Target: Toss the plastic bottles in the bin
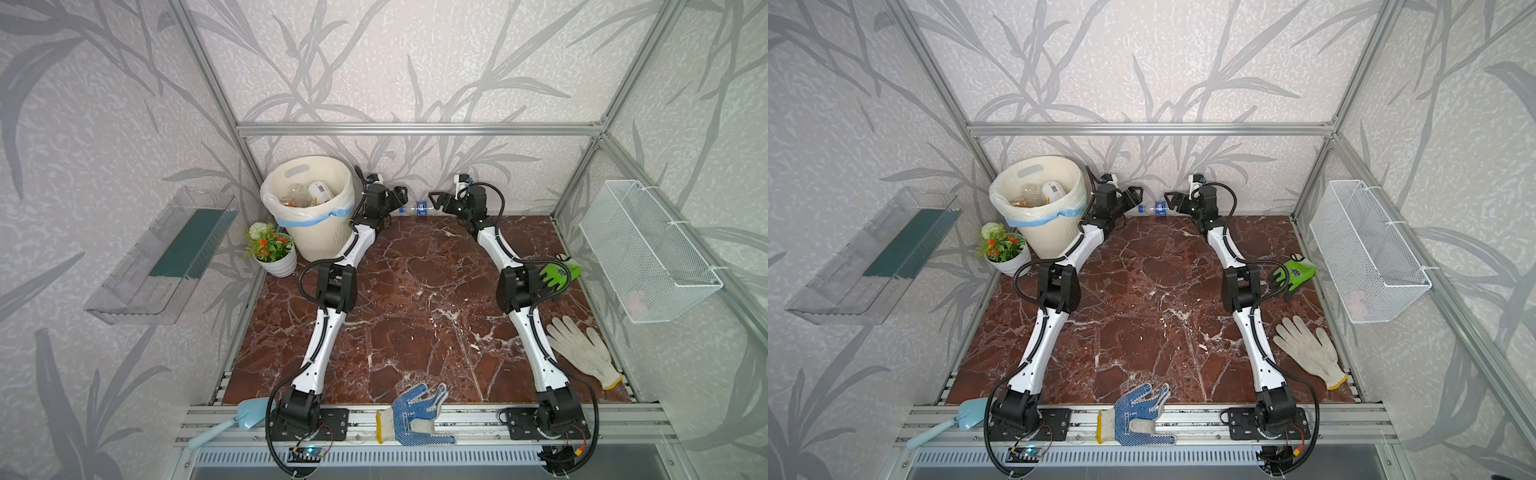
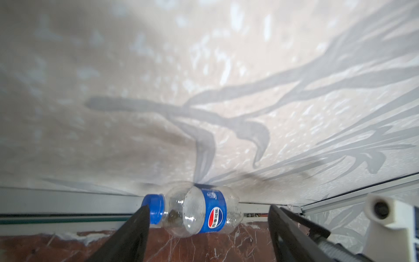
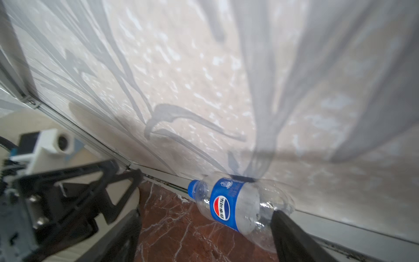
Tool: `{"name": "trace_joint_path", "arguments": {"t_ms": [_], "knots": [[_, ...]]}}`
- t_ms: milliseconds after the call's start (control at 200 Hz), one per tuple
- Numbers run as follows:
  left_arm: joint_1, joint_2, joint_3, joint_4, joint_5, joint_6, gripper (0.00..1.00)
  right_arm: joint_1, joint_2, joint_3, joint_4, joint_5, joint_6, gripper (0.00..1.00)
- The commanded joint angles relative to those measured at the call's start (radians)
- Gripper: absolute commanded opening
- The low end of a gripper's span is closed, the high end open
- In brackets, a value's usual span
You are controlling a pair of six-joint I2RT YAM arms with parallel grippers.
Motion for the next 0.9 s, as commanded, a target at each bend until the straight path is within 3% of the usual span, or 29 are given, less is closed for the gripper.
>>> {"name": "trace_joint_path", "arguments": {"t_ms": [0,70,195,445,670,895], "knots": [[0.01,0.097,0.12,-0.069,0.001,0.055,0.82,0.015,0.025,-0.011,-0.041,0.032,-0.061,0.91],[0.017,0.148,0.175,-0.051,0.008,0.036,0.83,0.02,0.028,0.004,-0.058,0.056,-0.079,0.91],[0.021,0.156,0.11,0.056,0.024,0.007,0.83,0.026,0.035,0.018,-0.071,0.11,-0.107,0.93],[0.021,0.225,0.142,0.125,0.033,-0.062,0.82,0.051,0.062,0.061,-0.146,0.27,-0.258,0.98],[0.014,0.315,0.167,0.285,-0.023,-0.276,0.83,0.042,0.112,0.056,0.017,0.187,-0.071,0.99],[-0.006,0.327,0.167,0.319,-0.088,-0.351,0.83,0.037,0.163,0.076,0.17,0.096,0.06,0.99]]}}
